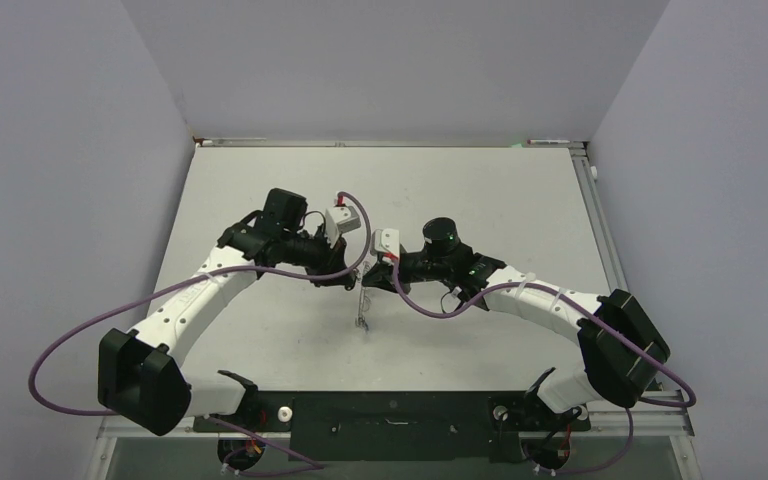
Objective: Remove the keys from the keyring
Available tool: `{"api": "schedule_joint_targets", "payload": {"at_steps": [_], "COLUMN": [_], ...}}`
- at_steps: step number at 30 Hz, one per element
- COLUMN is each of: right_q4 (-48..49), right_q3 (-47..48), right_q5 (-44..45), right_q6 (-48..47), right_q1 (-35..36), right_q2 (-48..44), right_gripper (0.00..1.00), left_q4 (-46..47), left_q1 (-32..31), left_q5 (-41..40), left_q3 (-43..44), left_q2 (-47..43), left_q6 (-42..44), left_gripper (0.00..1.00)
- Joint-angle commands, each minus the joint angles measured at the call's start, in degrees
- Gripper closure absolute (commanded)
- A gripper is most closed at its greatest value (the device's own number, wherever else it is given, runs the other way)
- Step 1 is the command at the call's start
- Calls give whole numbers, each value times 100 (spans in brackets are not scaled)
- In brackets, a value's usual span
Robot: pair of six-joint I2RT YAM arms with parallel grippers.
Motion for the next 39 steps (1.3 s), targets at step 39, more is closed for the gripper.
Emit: {"api": "schedule_joint_targets", "payload": {"at_steps": [39], "right_q4": [1608], "right_q3": [-30], "right_q5": [896], "right_q6": [2267], "right_q1": [-12], "right_q2": [216], "right_gripper": [95], "left_q4": [281], "left_q1": [3], "left_q5": [-36], "left_q3": [-565], "left_q2": [2], "left_q6": [-517], "left_gripper": [100]}}
